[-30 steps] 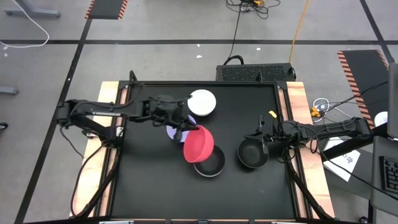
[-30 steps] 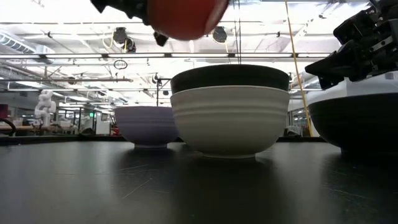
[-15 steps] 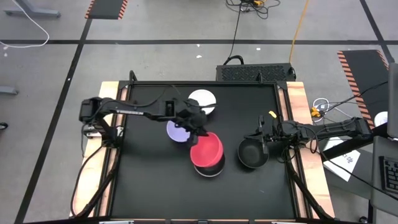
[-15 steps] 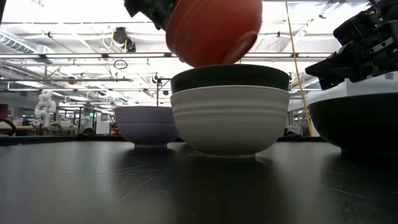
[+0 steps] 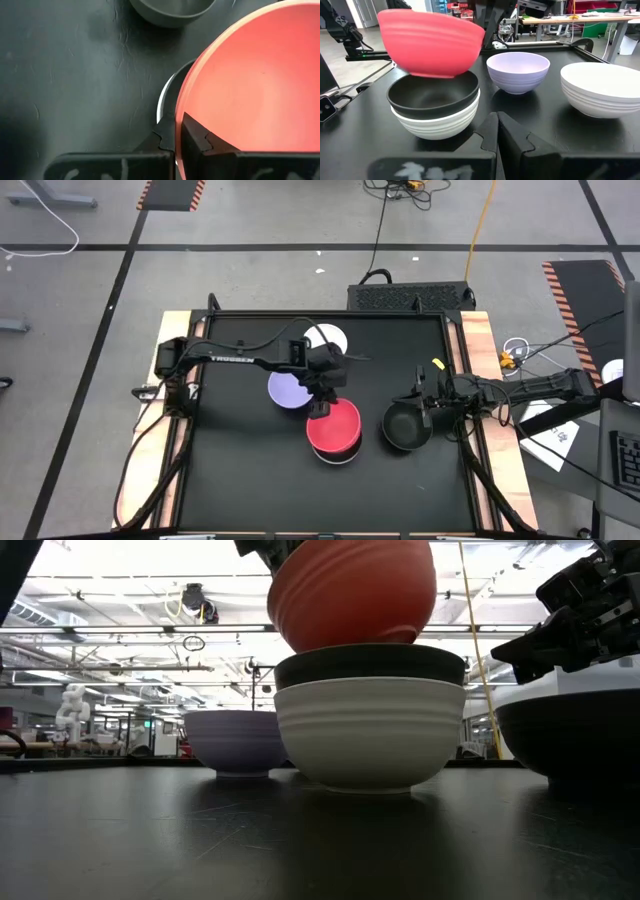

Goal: Nest bowls inside each other
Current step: Stack the orange bowl on the top black bowl

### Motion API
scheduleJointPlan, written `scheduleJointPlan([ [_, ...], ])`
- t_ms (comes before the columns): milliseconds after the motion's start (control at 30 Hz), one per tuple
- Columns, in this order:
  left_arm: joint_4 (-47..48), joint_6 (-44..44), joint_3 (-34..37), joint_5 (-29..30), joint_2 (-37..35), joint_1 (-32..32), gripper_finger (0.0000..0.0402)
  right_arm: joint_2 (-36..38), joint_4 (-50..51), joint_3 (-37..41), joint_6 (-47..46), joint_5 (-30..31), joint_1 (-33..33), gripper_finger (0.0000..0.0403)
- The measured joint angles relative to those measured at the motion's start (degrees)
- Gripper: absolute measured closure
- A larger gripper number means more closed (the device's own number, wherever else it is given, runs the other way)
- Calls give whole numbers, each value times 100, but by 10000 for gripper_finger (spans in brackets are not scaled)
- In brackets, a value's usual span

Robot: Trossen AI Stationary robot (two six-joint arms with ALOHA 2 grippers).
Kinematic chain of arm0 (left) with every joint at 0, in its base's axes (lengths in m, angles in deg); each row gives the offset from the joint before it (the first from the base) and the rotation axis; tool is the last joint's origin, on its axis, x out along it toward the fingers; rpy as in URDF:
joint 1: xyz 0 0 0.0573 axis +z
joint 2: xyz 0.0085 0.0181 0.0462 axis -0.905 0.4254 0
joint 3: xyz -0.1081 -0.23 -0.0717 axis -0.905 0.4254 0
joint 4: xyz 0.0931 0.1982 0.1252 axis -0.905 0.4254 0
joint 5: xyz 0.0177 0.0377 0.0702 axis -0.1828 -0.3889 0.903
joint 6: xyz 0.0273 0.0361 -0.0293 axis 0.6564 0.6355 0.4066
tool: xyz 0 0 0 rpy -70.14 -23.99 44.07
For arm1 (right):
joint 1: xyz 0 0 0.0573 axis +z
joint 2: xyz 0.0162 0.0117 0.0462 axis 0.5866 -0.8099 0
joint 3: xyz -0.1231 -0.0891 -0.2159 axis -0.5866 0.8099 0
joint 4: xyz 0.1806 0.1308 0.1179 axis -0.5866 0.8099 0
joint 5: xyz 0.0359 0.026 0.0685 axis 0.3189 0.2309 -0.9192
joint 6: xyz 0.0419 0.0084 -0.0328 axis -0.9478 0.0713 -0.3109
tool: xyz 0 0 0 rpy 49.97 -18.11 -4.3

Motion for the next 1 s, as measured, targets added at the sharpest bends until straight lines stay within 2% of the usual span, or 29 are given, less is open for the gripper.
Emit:
scheduleJointPlan([
  [233, 307, -41, -388, 0, 344, -13, 397, 0, 63, 0, 2, 0, 0, 403],
  [1000, 852, -410, -386, 180, 580, -105, 397, -2, 83, 0, 2, 2, 0, 403],
])
